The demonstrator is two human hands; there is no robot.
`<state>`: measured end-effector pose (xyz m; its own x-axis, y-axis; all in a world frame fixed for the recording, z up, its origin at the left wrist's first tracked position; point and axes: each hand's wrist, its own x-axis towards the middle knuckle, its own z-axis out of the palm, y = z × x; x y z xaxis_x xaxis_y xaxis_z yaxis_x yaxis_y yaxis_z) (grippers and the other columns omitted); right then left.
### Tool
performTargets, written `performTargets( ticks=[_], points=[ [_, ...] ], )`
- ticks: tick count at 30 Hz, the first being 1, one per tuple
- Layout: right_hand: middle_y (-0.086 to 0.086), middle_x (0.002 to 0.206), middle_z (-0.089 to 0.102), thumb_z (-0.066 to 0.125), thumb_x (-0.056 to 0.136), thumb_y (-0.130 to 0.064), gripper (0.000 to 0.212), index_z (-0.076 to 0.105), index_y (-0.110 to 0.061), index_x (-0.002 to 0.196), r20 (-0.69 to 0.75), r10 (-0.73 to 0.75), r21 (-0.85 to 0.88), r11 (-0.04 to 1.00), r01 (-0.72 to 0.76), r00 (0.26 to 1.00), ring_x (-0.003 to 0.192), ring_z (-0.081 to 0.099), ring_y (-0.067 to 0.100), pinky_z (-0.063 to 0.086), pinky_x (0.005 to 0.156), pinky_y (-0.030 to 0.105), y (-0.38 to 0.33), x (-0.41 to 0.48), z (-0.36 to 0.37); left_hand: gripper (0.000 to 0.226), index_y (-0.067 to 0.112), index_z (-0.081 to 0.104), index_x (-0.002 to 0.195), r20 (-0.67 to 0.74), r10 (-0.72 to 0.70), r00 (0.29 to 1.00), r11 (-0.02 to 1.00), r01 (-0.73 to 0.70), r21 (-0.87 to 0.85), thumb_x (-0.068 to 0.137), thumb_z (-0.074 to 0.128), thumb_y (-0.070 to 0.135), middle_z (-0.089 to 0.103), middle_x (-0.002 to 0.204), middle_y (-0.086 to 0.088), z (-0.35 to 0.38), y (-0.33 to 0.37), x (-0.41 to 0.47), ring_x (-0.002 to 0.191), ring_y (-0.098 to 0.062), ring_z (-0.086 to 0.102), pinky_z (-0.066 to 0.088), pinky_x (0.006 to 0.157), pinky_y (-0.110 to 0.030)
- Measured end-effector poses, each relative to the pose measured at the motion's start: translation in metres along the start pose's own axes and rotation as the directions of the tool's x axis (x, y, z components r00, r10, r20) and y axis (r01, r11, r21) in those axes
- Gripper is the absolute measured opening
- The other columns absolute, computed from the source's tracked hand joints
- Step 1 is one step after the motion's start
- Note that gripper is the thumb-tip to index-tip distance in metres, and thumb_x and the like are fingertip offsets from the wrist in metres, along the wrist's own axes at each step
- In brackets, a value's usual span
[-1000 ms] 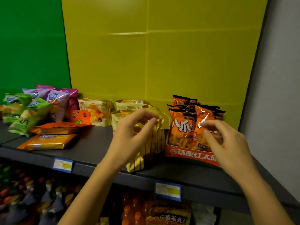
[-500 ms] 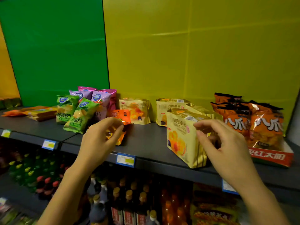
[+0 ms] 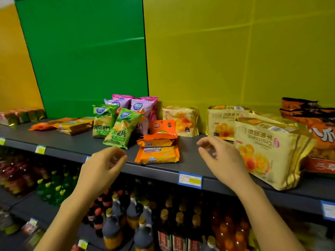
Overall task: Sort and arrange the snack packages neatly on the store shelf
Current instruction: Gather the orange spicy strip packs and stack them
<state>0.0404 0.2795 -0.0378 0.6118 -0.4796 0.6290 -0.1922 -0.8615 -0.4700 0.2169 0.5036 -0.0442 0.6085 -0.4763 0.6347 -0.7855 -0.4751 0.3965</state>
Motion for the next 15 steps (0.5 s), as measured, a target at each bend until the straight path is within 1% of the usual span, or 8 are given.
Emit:
performTargets(
  ticks=[1, 3, 5, 8, 11, 13, 15],
  points=[
    [-0.014, 0.096, 0.063, 0.052, 0.088, -0.03, 0.014, 0.061, -0.031, 0.099, 0.01, 0.008, -0.014, 1.0, -0.008, 1.0, 0.089, 0.059, 0.006, 0.052, 0.077, 0.037, 0.001, 0.008, 0.007, 0.005, 0.026, 0.062, 0.083, 0.007, 0.0, 1.0, 1.0, 0.0, 0.007, 0.087, 0.059, 0.028, 0.057, 0.071, 0.019, 0.002, -0.004, 0.005, 0.067, -0.001, 0.056, 0.039, 0.053, -0.023],
    [-0.013, 0.094, 0.062, 0.051, 0.088, -0.031, 0.015, 0.06, -0.032, 0.099, 0.036, 0.023, -0.038, 0.999, -0.022, 0.999, 0.089, 0.058, 0.007, 0.052, 0.077, 0.037, 0.002, 0.025, 0.02, 0.007, 0.023, 0.064, 0.085, 0.021, -0.002, 1.0, 1.0, 0.002, 0.015, 0.087, 0.059, 0.028, 0.059, 0.072, 0.014, 0.009, -0.013, 0.018, 0.068, -0.011, 0.059, 0.039, 0.055, -0.021],
    [-0.013, 0.091, 0.058, 0.05, 0.089, -0.032, 0.016, 0.06, -0.03, 0.101, 0.064, 0.037, -0.065, 0.997, -0.032, 0.997, 0.086, 0.055, 0.008, 0.05, 0.076, 0.034, 0.003, 0.04, 0.028, 0.008, 0.022, 0.064, 0.086, 0.036, -0.02, 0.999, 1.0, 0.02, 0.015, 0.087, 0.06, 0.029, 0.062, 0.076, 0.007, 0.017, -0.02, 0.03, 0.073, -0.018, 0.06, 0.041, 0.056, -0.025],
    [-0.012, 0.088, 0.056, 0.05, 0.09, -0.032, 0.018, 0.062, -0.027, 0.102, 0.087, 0.056, -0.082, 0.995, -0.049, 0.995, 0.082, 0.053, 0.007, 0.047, 0.071, 0.03, 0.011, 0.071, 0.045, 0.011, 0.021, 0.065, 0.086, 0.072, -0.072, 0.995, 0.997, 0.072, -0.002, 0.087, 0.059, 0.029, 0.065, 0.08, 0.003, 0.034, -0.037, 0.057, 0.078, -0.023, 0.062, 0.049, 0.067, -0.035],
    [-0.006, 0.088, 0.06, 0.05, 0.09, -0.031, 0.019, 0.064, -0.024, 0.102, 0.115, 0.11, -0.103, 0.99, -0.099, 0.987, 0.084, 0.058, 0.014, 0.042, 0.066, 0.027, 0.023, 0.104, 0.059, 0.013, 0.018, 0.067, 0.089, 0.109, -0.096, 0.989, 0.995, 0.098, -0.013, 0.088, 0.058, 0.027, 0.066, 0.083, 0.002, 0.052, -0.048, 0.085, 0.079, -0.023, 0.061, 0.048, 0.073, -0.037],
    [-0.005, 0.091, 0.063, 0.05, 0.089, -0.032, 0.02, 0.064, -0.024, 0.101, 0.145, 0.15, -0.127, 0.983, -0.132, 0.978, 0.092, 0.06, 0.019, 0.044, 0.069, 0.029, 0.033, 0.126, 0.071, 0.012, 0.015, 0.067, 0.088, 0.118, -0.088, 0.989, 0.995, 0.093, -0.032, 0.088, 0.058, 0.024, 0.067, 0.083, -0.001, 0.061, -0.052, 0.103, 0.078, -0.024, 0.062, 0.046, 0.072, -0.035],
    [-0.003, 0.102, 0.067, 0.05, 0.089, -0.034, 0.022, 0.066, -0.025, 0.101, 0.176, 0.178, -0.142, 0.978, -0.154, 0.968, 0.097, 0.061, 0.021, 0.049, 0.077, 0.033, 0.042, 0.146, 0.084, 0.012, 0.014, 0.066, 0.084, 0.142, -0.072, 0.987, 0.995, 0.082, -0.061, 0.089, 0.058, 0.021, 0.069, 0.082, -0.006, 0.072, -0.055, 0.12, 0.076, -0.025, 0.064, 0.042, 0.067, -0.032]
  ],
)
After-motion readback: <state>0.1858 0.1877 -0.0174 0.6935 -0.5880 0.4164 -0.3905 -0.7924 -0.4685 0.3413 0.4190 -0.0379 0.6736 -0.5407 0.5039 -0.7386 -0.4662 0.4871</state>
